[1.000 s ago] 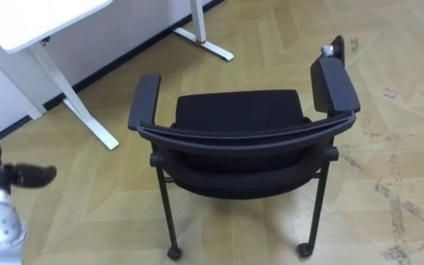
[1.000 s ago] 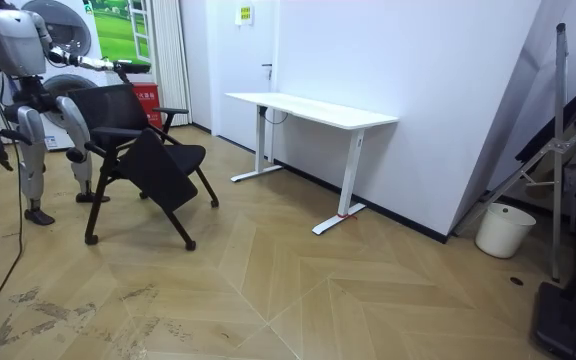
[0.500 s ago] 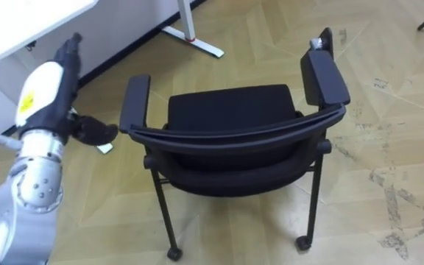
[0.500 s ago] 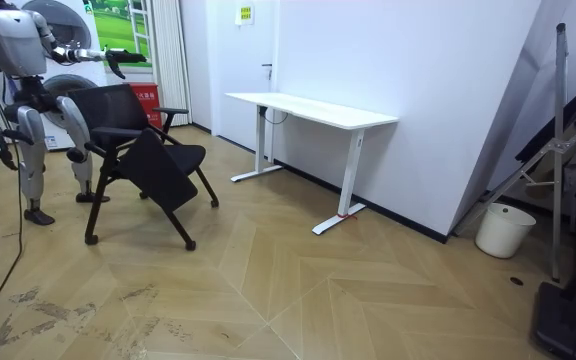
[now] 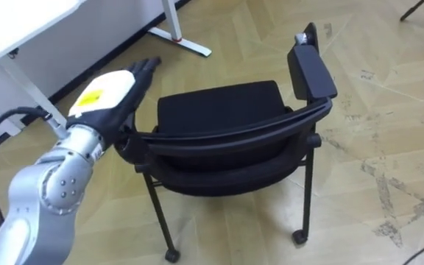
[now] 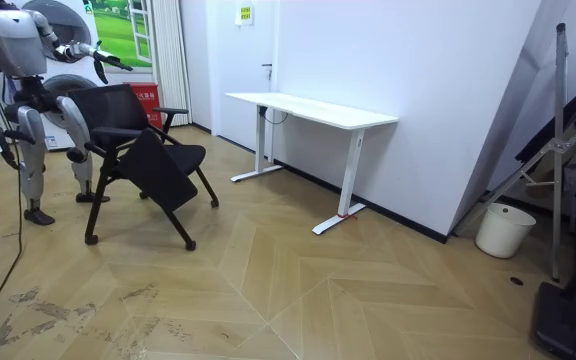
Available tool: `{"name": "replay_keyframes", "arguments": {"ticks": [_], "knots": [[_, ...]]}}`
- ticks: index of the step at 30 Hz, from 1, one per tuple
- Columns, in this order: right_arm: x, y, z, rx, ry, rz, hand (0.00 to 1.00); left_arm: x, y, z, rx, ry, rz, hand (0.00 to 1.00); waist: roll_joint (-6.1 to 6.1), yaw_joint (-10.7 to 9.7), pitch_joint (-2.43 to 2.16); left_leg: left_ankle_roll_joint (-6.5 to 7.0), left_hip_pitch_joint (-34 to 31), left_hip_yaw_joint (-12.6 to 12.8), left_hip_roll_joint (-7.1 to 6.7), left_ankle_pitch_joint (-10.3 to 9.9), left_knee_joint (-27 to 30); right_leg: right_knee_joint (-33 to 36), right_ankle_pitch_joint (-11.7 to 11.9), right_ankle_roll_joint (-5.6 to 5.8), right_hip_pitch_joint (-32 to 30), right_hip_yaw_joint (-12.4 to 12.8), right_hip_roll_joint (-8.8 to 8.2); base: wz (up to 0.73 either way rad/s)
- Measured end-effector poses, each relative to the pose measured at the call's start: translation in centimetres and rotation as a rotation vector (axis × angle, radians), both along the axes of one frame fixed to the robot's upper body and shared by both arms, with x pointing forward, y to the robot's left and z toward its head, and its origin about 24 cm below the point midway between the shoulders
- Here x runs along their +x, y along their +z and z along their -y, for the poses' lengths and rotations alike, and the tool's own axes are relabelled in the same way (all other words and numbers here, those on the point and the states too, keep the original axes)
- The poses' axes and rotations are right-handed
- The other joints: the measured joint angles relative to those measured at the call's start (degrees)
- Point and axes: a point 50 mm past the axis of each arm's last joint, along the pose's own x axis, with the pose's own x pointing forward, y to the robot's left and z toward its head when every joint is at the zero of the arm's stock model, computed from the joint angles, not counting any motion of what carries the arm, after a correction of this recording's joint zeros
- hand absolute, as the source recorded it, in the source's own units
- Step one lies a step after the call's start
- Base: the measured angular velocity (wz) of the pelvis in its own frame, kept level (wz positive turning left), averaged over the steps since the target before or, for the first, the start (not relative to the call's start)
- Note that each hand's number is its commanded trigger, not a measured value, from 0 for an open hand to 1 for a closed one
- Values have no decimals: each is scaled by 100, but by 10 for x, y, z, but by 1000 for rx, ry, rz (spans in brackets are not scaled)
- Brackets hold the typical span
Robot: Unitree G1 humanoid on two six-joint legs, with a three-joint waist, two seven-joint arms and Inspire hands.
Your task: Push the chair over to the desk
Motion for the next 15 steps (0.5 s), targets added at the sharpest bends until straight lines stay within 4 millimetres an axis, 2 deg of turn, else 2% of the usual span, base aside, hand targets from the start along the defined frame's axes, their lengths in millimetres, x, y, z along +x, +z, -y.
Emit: {"name": "replay_keyframes", "arguments": {"ticks": [1,2,3,4,5,7,10,15], "knots": [[1,0,1,-5,9,-1,0,0,0,-1,6,-2,-23,0,12,-35,6,2,-9,-2,-1,-1,5,0,0,0,-4,-10,-1,3],[2,2,3,-13,18,0,0,0,0,-1,23,-15,-64,0,82,-39,-2,9,-35,-6,0,-8,39,3,0,0,-14,-9,-2,0],[2,3,7,-20,17,2,0,0,1,-2,44,-28,-101,0,155,-55,7,13,-45,-11,0,-13,49,3,1,1,-23,-2,-3,0],[2,4,9,-22,13,4,0,-1,3,-2,54,-34,-116,0,173,-57,21,16,-56,-13,-1,-17,58,2,1,2,-26,-6,-4,0],[0,5,13,-28,3,4,0,-3,8,-2,79,-53,-142,0,238,-52,6,20,-95,-19,-2,-20,76,5,2,4,-50,-14,-6,0],[-5,6,17,-35,-1,-8,0,-5,17,1,102,-87,-159,0,293,-30,-15,20,-102,-26,-2,-19,76,14,2,4,-59,-13,-8,2],[-5,7,18,-26,0,-4,0,-5,34,5,159,-145,-171,0,305,-21,-24,19,-86,-38,1,-17,80,24,1,5,-41,-17,-4,0],[-8,8,24,-46,-10,-19,0,2,65,7,234,-205,-140,0,286,21,-11,23,-99,-38,1,-20,120,47,-1,8,-40,-13,-10,0]]}}
